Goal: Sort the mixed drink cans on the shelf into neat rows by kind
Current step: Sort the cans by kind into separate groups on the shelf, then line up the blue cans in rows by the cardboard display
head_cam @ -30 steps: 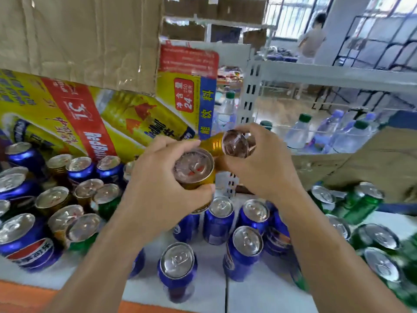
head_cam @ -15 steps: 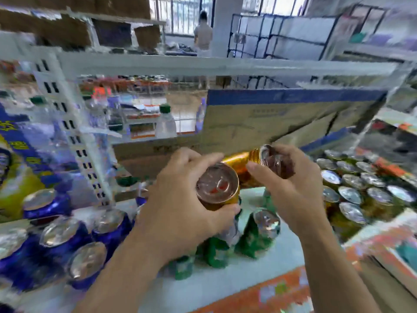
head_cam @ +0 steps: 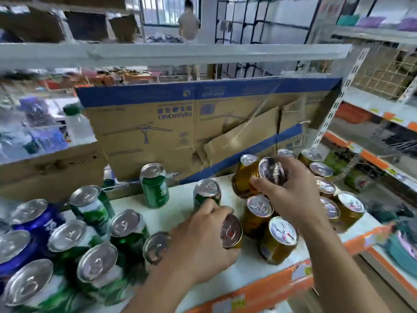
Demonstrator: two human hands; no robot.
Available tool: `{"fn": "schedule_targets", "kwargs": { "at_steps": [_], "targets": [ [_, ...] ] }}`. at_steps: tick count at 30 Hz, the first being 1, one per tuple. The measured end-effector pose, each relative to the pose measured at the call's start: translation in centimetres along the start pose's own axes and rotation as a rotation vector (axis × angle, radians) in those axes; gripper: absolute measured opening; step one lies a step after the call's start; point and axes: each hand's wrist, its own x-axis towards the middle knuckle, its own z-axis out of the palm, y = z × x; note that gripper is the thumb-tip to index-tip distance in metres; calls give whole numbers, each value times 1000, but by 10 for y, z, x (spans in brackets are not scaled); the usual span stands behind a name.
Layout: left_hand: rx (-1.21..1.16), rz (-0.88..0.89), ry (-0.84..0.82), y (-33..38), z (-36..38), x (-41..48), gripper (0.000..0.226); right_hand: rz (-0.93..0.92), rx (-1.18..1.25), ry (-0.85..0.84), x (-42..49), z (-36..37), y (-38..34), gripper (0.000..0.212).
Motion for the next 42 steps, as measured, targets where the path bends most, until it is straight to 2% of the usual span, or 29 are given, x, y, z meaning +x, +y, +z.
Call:
{"fn": "schedule_targets", "kwargs": {
  "at_steps": [4,7,9,13,17,21,23,26,31,36,39,42],
  "targets": [
    [68,-64,-41,-2,32,16,64,-51,-41,-139,32,12,8,67],
    [27,-92,-48,-3,47,24,63,-103,-147,-204,48,18,7,58],
    [-15,-101,-31,-3,53,29,53,-109,-204,-251,54,23,7,54],
    [-84,-70,35,-1,60,35,46,-107,-331,-355,57,36,19,27],
    [-33,-71,26,0,63,35,55,-80,-544,-458,54,44,27,39],
    [80,-38,40,5,48,26,62,-75,-619,-488,47,45,22,41],
    [75,-34,140,4,34,15,61,-114,-609,-479,41,46,13,49],
    [176,-55,358,-9,8,-8,56,-265,-452,-434,23,52,-19,63],
    [302,-363,477,-46,-43,-67,58,-520,-273,-538,-17,92,-91,61],
    [372,-700,560,-90,-83,-164,63,-778,-91,-711,-82,153,-167,61],
    [366,-825,647,-112,-101,-225,58,-898,-34,-784,-130,183,-213,60],
    [358,-984,629,-138,-116,-284,62,-1005,-14,-870,-179,212,-253,62]
  ]
}}
